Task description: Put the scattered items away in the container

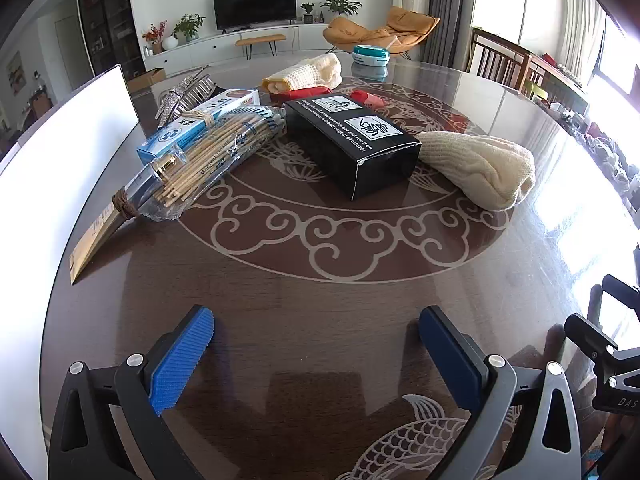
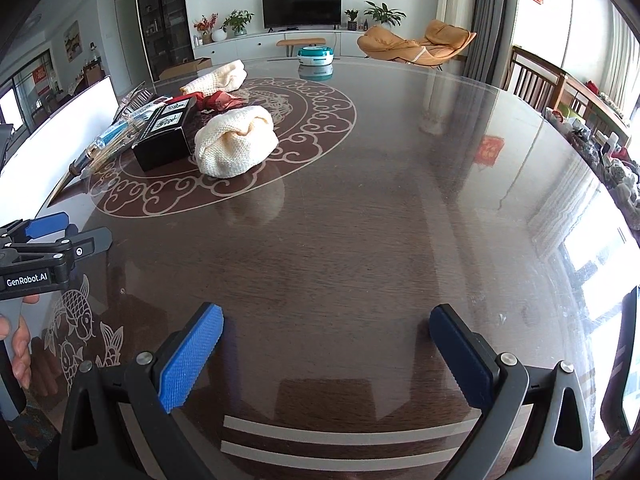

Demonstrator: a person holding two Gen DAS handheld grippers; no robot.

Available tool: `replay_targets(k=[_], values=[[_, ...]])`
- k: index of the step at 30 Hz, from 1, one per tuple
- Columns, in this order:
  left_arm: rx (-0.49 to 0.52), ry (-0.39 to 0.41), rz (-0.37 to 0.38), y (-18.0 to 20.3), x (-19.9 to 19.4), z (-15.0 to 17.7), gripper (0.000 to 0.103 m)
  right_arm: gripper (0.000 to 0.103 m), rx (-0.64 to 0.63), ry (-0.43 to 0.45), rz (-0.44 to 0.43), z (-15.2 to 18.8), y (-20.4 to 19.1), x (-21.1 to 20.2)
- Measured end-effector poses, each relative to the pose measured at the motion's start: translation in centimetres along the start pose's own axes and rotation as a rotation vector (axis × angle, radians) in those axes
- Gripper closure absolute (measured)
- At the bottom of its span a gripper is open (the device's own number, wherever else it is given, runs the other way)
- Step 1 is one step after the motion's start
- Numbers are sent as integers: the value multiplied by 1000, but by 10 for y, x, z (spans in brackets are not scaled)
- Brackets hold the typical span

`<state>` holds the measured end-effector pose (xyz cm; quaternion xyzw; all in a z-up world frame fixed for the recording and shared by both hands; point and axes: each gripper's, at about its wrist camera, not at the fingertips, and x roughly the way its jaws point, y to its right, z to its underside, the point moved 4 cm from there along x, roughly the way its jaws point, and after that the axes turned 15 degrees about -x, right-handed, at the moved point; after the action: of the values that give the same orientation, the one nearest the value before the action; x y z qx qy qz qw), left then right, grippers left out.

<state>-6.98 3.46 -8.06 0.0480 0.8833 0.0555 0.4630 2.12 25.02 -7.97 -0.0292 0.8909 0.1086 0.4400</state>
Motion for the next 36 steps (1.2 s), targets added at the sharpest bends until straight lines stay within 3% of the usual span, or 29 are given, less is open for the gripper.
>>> replay_targets(k=[14, 36], values=[[4, 1, 6, 1, -1, 0, 0, 0, -9, -51, -22, -4, 1, 4], [5, 2, 7, 1, -1, 0, 0, 0, -21, -49, -29, -5, -1, 5]])
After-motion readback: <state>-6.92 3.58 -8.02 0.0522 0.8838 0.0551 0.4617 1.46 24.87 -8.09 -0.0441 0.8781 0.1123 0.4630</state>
